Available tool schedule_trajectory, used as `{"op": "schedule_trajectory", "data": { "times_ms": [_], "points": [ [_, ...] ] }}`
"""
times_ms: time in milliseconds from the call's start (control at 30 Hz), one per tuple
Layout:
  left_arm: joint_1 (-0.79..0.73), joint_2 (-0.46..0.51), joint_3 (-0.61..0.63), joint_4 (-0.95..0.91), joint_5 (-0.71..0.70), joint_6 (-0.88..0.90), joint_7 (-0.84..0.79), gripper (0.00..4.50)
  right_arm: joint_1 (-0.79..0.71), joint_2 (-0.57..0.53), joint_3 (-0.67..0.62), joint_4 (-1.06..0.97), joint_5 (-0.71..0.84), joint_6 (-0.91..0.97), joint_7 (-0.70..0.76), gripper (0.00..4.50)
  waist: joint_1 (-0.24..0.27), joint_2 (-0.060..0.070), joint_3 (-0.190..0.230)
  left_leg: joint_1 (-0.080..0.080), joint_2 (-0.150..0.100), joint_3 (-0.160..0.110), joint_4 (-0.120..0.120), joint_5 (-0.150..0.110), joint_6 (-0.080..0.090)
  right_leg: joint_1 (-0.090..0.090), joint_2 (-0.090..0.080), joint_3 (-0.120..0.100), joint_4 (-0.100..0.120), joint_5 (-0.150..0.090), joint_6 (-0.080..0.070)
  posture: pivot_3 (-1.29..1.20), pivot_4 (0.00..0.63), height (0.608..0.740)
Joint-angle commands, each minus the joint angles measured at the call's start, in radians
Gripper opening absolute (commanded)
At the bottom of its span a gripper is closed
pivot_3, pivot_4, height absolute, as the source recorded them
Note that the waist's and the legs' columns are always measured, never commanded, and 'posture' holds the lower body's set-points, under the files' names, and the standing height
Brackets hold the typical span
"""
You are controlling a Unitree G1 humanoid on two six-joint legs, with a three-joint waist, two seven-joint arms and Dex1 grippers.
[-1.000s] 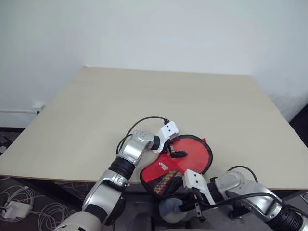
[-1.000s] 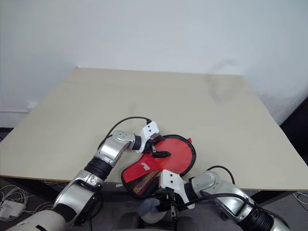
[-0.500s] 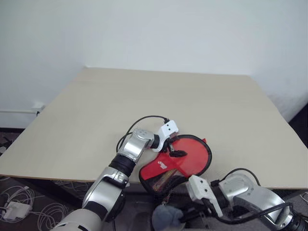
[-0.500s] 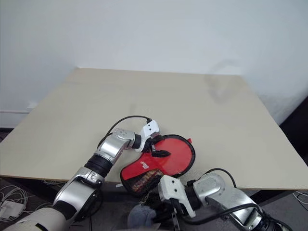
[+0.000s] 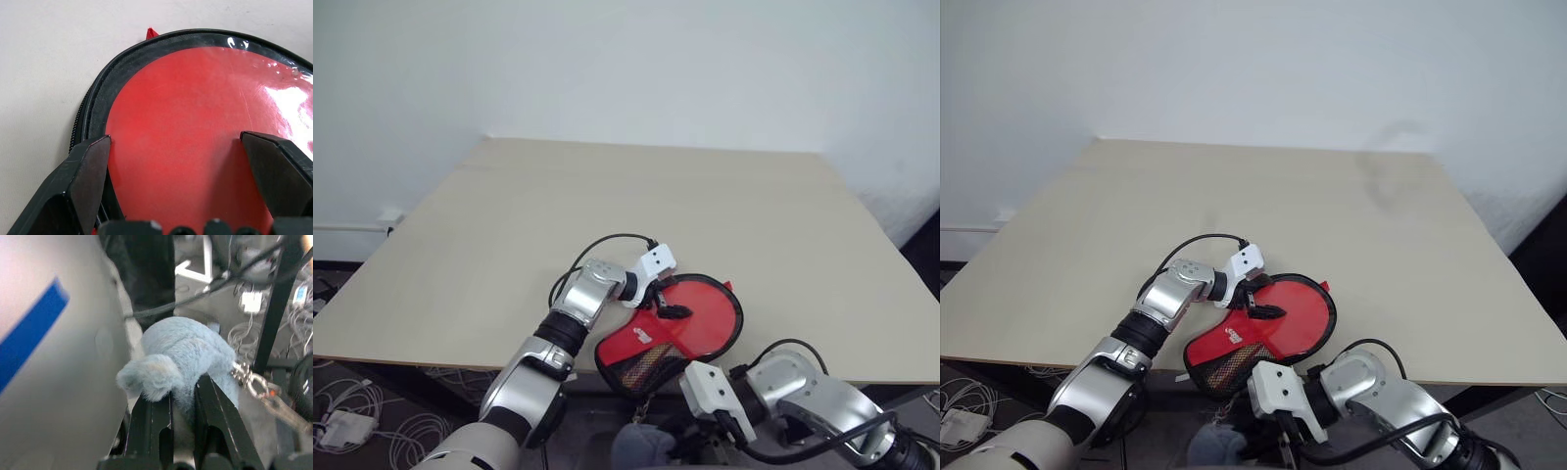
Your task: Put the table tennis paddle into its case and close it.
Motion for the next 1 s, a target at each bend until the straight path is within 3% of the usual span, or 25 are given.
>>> {"op": "schedule_trajectory", "data": {
  "times_ms": [33, 100, 500, 767, 1000],
  "points": [
    [0.038, 0.015, -0.039, 0.058, 0.035, 0.038, 0.009, 4.5, 0.023, 0.0, -0.053, -0.006, 0.04, 0.019, -0.041, 0.06, 0.001, 0.0, 0.0, 0.0, 0.0, 0.0, 0.0, 0.0, 0.0, 0.0, 0.0, 0.0, 0.0, 0.0, 0.0, 0.0, 0.0, 0.728],
    [0.038, 0.015, -0.037, 0.066, 0.036, 0.03, 0.014, 4.5, 0.058, -0.004, -0.078, -0.02, 0.053, 0.044, -0.073, 0.06, 0.002, -0.001, 0.0, 0.0, 0.0, 0.0, 0.0, 0.0, 0.0, 0.0, 0.0, 0.0, 0.0, 0.0, 0.0, 0.0, 0.0, 0.728],
    [0.035, 0.003, -0.039, 0.096, 0.036, 0.006, 0.023, 4.5, 0.188, 0.063, -0.179, -0.049, 0.073, 0.014, -0.242, 4.18, 0.001, 0.0, 0.0, 0.0, 0.0, 0.0, 0.0, -0.001, -0.002, 0.0, -0.001, 0.0, 0.0, 0.0, 0.0, 0.0, 0.0, 0.728],
    [0.005, -0.023, -0.031, 0.156, 0.038, -0.032, 0.037, 4.5, 0.22, 0.09, -0.441, -0.06, 0.151, -0.062, -0.324, 4.18, 0.007, 0.0, 0.0, 0.0, -0.001, 0.0, 0.001, 0.0, -0.001, 0.001, -0.001, 0.0, 0.0, 0.0, 0.0, 0.0, 0.0, 0.728],
    [-0.025, -0.051, -0.004, 0.208, 0.026, -0.057, 0.041, 4.5, 0.174, 0.102, -0.625, 0.087, 0.096, -0.038, -0.5, 4.18, 0.008, 0.0, 0.0, 0.0, -0.001, 0.0, 0.001, 0.0, -0.001, 0.001, -0.002, 0.0, 0.0, 0.0, 0.0, 0.0, 0.0, 0.728]
  ]
}}
